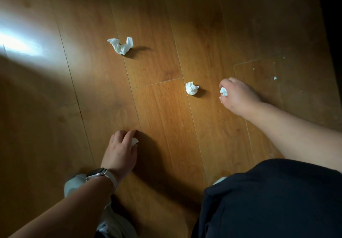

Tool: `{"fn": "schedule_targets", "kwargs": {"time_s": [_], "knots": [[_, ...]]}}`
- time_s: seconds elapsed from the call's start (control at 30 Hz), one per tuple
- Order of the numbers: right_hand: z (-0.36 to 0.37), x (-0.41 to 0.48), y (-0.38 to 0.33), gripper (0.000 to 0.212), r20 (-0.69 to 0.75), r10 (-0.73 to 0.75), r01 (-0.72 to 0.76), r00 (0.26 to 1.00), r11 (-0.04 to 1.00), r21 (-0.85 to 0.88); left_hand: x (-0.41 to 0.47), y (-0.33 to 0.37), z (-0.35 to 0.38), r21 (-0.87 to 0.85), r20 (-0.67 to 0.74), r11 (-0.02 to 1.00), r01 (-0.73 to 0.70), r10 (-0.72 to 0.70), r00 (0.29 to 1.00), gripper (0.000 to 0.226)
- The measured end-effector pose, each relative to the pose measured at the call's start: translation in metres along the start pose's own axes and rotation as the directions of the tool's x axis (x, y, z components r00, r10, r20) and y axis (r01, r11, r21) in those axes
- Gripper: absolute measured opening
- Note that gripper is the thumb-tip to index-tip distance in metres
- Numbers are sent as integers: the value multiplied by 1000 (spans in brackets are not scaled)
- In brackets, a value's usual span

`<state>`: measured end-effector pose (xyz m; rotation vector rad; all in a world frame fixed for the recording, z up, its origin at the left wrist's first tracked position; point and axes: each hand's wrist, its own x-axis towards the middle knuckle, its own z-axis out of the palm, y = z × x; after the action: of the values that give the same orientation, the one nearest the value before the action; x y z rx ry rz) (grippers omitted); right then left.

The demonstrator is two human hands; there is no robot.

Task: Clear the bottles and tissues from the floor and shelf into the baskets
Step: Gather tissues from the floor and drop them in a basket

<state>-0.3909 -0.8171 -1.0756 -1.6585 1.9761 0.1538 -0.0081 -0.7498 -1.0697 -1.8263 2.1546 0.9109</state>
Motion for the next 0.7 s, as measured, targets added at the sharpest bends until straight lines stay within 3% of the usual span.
{"fn": "schedule_targets", "kwargs": {"time_s": [0.17, 0.33, 0.7], "knots": [[-21, -2, -24, 16, -31, -93, 94, 995, 995, 18, 21, 20, -23, -64, -64, 994, -91, 87, 994, 29], [-75, -48, -69, 15, -65, -108, 113, 992, 991, 78, 17, 69, -90, -68, -149, 986, -149, 138, 979, 32], [-299, -194, -166, 16, -127, -55, 80, 990, 977, 196, -102, 196, -321, -151, -283, 940, -305, 255, 925, 23]]}}
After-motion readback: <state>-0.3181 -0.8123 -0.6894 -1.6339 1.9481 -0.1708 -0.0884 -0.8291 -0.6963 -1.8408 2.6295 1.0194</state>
